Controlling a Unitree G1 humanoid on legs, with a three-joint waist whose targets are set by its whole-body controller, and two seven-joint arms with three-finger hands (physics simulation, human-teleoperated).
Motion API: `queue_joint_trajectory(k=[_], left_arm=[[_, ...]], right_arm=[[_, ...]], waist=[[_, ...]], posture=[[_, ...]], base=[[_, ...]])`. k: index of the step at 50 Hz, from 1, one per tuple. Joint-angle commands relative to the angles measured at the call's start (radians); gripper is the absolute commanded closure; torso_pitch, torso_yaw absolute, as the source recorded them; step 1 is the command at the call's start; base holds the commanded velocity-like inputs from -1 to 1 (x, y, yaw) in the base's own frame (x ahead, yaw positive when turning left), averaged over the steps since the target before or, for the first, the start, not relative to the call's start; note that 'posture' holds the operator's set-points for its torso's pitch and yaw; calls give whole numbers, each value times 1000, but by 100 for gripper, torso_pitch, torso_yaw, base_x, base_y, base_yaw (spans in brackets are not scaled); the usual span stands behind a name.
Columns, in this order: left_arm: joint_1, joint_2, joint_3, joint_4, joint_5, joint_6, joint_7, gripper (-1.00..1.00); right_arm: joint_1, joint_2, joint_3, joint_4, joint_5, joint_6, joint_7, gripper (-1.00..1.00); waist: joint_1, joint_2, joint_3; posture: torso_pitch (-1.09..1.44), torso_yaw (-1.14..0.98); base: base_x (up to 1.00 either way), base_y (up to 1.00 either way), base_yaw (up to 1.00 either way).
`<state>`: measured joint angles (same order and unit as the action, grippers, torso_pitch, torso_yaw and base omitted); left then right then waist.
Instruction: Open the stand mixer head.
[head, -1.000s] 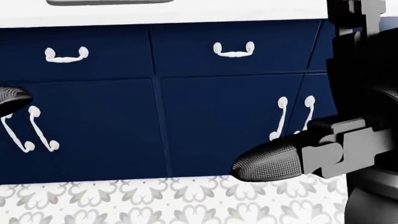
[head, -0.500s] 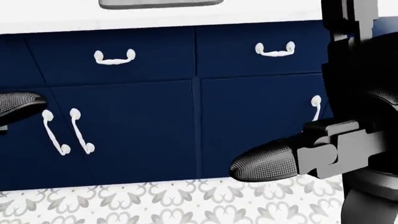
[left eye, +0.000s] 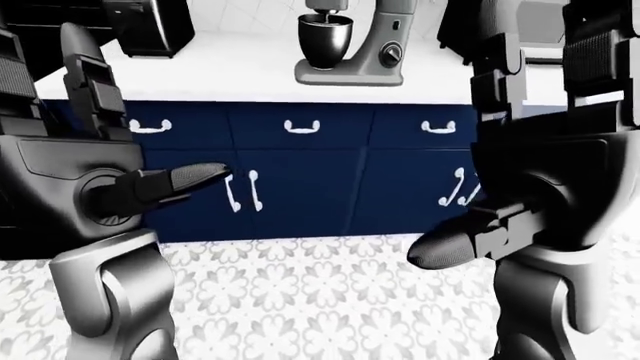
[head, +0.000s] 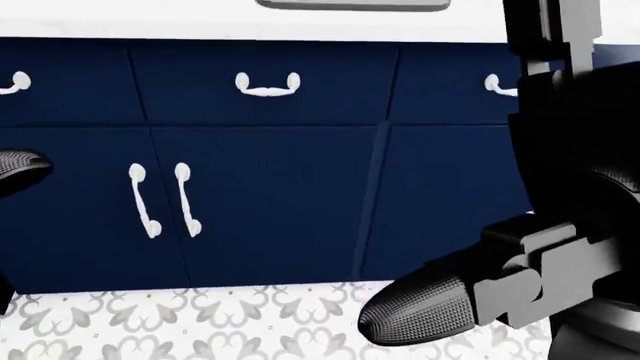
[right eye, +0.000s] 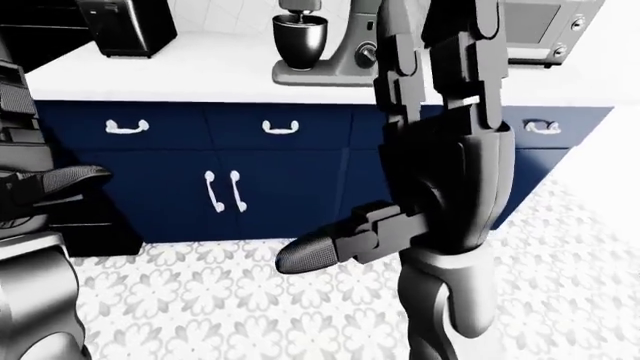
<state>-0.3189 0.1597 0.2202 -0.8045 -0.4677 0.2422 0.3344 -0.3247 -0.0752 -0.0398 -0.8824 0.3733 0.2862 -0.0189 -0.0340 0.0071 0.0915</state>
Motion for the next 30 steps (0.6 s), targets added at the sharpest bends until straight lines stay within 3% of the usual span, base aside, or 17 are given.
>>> queue_joint_trajectory(k=[1,2,4,9,10,11,16,17,19,20,23,24,25,26,28,29,30], left_arm=[[-21,5,-8,-19,2,-17,-14,-98],[-21,4,-8,-21,2,-16,-13,-98],[-20,4,-6,-22,2,-15,-13,-97],[-18,4,-7,-25,1,-14,-13,-98],[-20,4,-6,-25,0,-13,-11,-98],[-21,5,-6,-25,0,-12,-11,-98],[-18,6,-1,-20,-2,-16,-14,-98],[-18,7,-1,-21,-2,-16,-14,-98],[-17,6,-3,-19,-1,-18,-15,-98],[-17,5,-4,-19,0,-19,-15,-97],[-17,5,-3,-17,0,-19,-16,-97],[-16,5,-3,-17,1,-20,-16,-97],[-14,4,-4,-17,2,-20,-17,-97],[-12,4,-4,-17,2,-21,-18,-98],[-15,4,-4,-15,2,-20,-18,-98],[-17,4,-3,-15,2,-20,-18,-98],[-16,4,-3,-14,3,-21,-18,-97]], right_arm=[[-10,-2,-2,-2,-34,0,9,-100],[-5,0,5,-2,-50,-6,21,-100],[-3,7,10,-3,-68,0,29,-100],[-1,21,-3,-24,-17,16,35,-100],[-1,16,-3,-23,-21,21,31,-100],[-2,15,-2,-17,-33,12,30,-100],[-2,22,3,-18,-37,13,34,-100],[-3,19,4,-13,-42,12,33,-100],[0,18,12,-1,-74,5,34,-100],[1,17,17,0,-87,2,38,-100],[1,28,6,-9,-49,12,39,-100],[0,27,3,-11,-42,11,36,-100],[4,23,4,-8,-44,11,37,-100],[6,22,5,-5,-52,4,36,-100],[6,20,11,4,-82,0,34,-100],[5,20,13,6,-88,-2,36,-100],[4,23,13,6,-86,-2,38,-100]], waist=[[-9,6,-14],[-14,-5,1],[0,12,-51],[19,16,-49],[-1,11,10],[-8,4,17],[9,17,-77],[-7,22,-25],[-15,32,4],[-4,38,-49],[14,37,-41],[17,32,-66],[-7,11,0],[-17,-5,9],[-23,-14,0],[-4,18,-51],[-2,49,-63]], posture=[[0,0],[0,0],[0,0],[0,0],[0,0],[0,0],[0,0],[0,0],[0,0],[0,0],[0,0],[0,0],[0,0],[0,0],[0,0],[0,0],[0,0]], base=[[100,0,0],[0,0,0],[0,0,0],[19,-1,0],[100,-3,0],[100,-3,0],[25,-2,0],[100,-17,0],[50,-7,0],[0,0,0],[0,0,0],[100,-6,0],[100,-8,0],[100,-9,0],[43,0,0],[0,0,0],[0,0,0]])
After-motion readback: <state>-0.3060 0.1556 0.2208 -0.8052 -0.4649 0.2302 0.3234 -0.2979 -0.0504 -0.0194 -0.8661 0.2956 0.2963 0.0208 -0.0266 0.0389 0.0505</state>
